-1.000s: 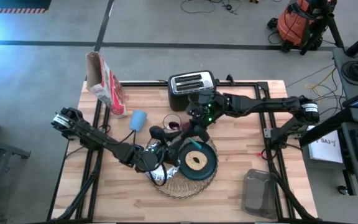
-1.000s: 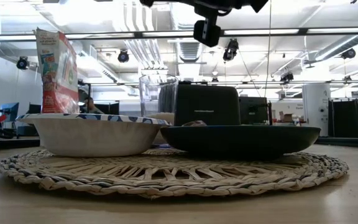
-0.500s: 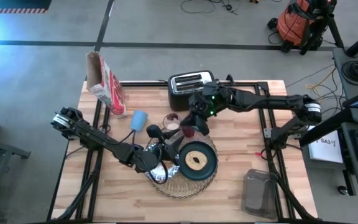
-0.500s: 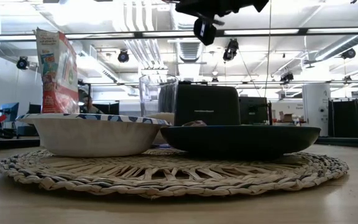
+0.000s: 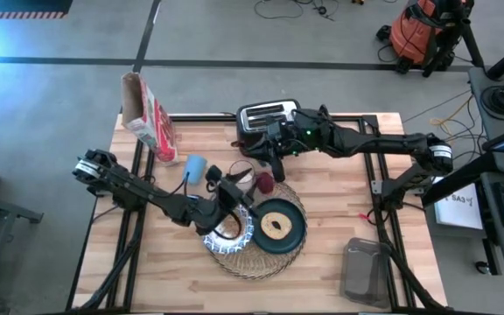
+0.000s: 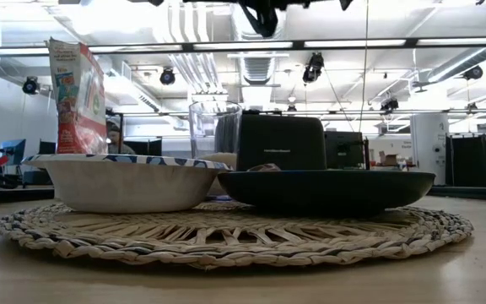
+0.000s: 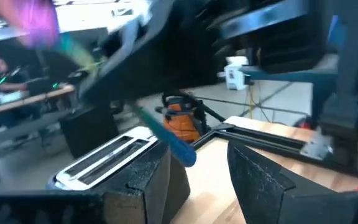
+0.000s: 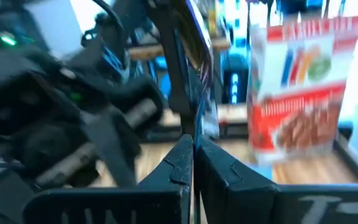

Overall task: Arrange a breakfast setting
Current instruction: Move the iridescent spoon to the middle left of the table

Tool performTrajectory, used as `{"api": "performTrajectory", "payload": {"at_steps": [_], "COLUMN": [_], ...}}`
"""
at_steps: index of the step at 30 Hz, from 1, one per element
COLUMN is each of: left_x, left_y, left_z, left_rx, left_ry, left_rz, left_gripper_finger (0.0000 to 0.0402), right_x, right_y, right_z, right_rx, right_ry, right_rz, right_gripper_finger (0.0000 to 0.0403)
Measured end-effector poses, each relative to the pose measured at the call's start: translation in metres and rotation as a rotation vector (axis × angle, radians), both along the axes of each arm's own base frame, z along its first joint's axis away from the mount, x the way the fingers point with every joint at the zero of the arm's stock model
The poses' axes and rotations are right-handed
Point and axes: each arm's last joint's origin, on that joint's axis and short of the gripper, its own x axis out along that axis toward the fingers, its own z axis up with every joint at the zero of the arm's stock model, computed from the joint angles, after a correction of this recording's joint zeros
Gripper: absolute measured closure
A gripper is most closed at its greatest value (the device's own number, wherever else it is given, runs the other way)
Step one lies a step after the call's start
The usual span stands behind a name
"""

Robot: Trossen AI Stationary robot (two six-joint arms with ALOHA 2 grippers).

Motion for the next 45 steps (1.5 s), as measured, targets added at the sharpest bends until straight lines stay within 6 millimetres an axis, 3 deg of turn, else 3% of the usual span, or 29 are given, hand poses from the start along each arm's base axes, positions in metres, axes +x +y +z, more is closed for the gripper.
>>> {"api": "performTrajectory", "payload": {"at_steps": [6,15,24,33,45], "left_x": [-0.002,-0.001,-0.002,-0.002,-0.001], "left_y": [0.007,0.016,0.016,0.016,0.016], "left_z": [0.002,0.012,0.022,0.023,0.023], "left_rx": [-0.030,-0.011,0.059,0.115,0.141], "left_ry": [-0.050,-0.073,-0.053,0.007,0.024], "left_rz": [0.174,0.204,0.171,0.158,0.133], "left_gripper_finger": [0.0257,0.0257,0.0276,0.0392,0.0401], "right_x": [0.005,0.008,0.008,0.008,0.006], "right_y": [0.019,0.053,0.056,0.057,0.057], "right_z": [0.009,0.012,0.012,0.011,0.010], "right_rx": [-0.248,-0.533,-0.482,-0.436,-0.391], "right_ry": [-0.118,-0.170,-0.150,-0.144,-0.103], "right_rz": [-0.007,-0.064,-0.110,-0.107,-0.104], "right_gripper_finger": [0.0395,0.0395,0.0395,0.0395,0.0394]}}
